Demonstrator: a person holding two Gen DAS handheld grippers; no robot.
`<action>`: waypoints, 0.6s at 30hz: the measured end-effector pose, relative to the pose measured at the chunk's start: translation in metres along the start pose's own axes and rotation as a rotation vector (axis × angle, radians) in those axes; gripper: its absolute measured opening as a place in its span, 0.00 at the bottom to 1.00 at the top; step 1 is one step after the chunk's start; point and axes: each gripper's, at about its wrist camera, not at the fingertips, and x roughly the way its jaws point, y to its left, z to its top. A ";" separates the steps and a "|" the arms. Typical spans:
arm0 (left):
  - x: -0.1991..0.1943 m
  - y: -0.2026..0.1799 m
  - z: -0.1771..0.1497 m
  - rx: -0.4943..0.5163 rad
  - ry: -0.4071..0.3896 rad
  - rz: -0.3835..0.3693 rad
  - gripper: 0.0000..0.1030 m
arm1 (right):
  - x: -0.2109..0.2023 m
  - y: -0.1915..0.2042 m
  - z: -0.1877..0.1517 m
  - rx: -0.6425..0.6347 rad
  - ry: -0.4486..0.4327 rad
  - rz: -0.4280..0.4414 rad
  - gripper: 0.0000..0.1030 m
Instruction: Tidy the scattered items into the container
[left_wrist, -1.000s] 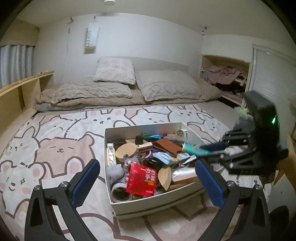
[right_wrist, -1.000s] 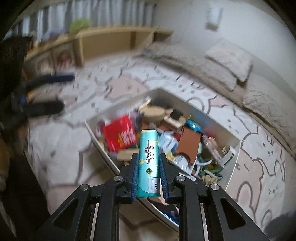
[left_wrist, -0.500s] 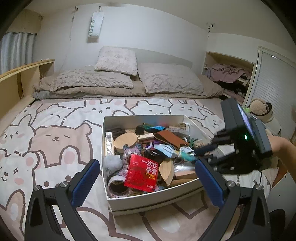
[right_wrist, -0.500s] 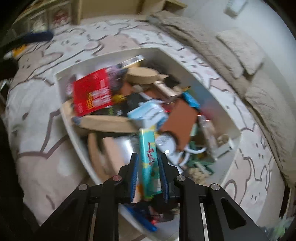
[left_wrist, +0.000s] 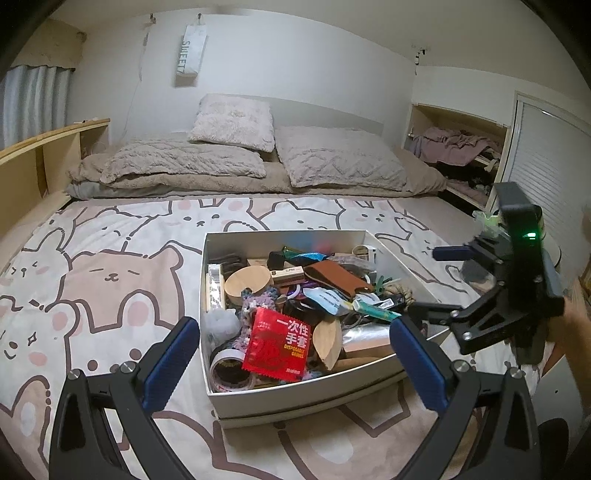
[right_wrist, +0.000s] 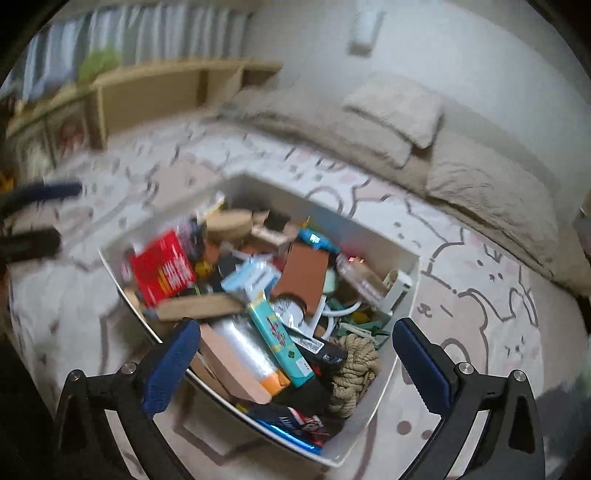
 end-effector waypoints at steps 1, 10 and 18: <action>-0.002 -0.001 0.000 -0.003 -0.002 -0.003 1.00 | -0.006 0.002 -0.002 0.012 -0.021 -0.010 1.00; -0.017 -0.014 -0.003 -0.013 -0.021 0.002 1.00 | -0.052 0.017 -0.022 0.099 -0.131 -0.052 1.00; -0.032 -0.034 -0.009 0.008 -0.028 0.007 1.00 | -0.088 0.026 -0.032 0.181 -0.199 -0.071 1.00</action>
